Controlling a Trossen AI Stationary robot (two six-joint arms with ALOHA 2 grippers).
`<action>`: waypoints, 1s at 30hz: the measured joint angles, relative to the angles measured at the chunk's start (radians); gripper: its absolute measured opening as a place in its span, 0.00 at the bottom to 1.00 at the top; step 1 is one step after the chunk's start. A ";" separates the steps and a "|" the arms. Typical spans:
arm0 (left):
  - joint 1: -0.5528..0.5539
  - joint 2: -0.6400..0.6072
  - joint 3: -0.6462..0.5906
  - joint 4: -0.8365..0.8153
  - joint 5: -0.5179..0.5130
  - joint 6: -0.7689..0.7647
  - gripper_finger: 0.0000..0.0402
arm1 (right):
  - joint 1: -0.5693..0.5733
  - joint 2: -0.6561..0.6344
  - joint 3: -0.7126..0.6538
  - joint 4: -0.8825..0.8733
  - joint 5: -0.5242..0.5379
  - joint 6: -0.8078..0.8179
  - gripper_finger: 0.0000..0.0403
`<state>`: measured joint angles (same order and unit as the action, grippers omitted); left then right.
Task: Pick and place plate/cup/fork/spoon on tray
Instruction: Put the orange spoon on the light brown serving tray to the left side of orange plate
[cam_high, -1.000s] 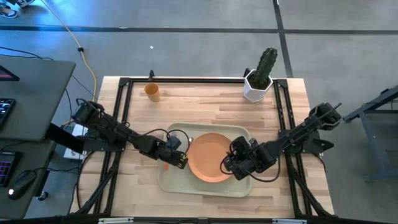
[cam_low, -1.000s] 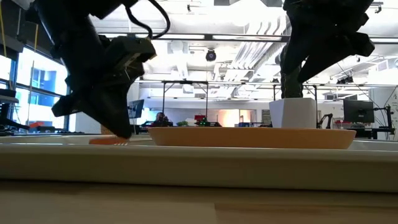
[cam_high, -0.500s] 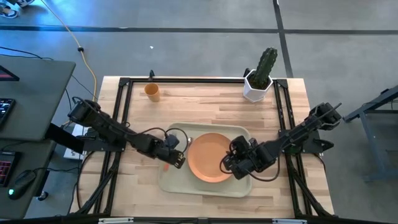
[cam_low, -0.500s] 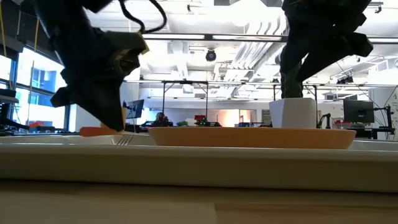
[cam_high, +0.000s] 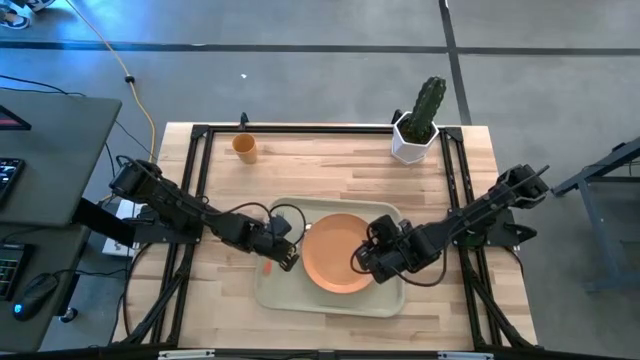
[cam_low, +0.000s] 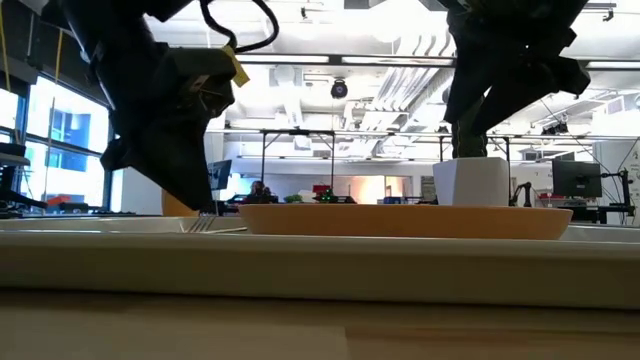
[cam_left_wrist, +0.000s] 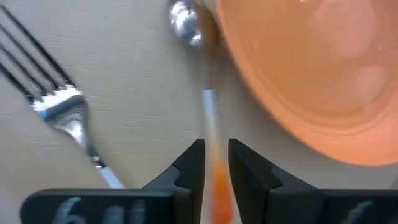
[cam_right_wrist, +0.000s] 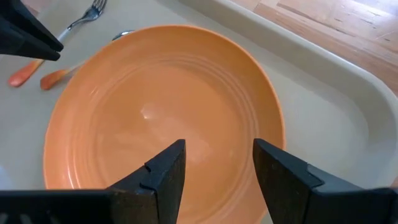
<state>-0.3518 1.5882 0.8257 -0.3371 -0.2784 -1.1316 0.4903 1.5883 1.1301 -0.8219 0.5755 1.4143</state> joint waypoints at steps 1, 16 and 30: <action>0.002 0.001 0.000 -0.009 -0.006 0.001 0.17 | -0.001 0.000 0.000 0.000 0.000 0.000 0.44; 0.001 0.001 0.000 -0.004 -0.004 -0.026 0.21 | -0.042 0.000 0.000 0.021 -0.028 -0.052 0.44; -0.002 0.020 0.002 0.106 -0.078 0.203 0.21 | -0.038 0.000 0.000 0.042 -0.034 -0.043 0.44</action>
<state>-0.3538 1.6078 0.8280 -0.2314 -0.3567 -0.9282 0.4519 1.5883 1.1301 -0.7803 0.5415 1.3712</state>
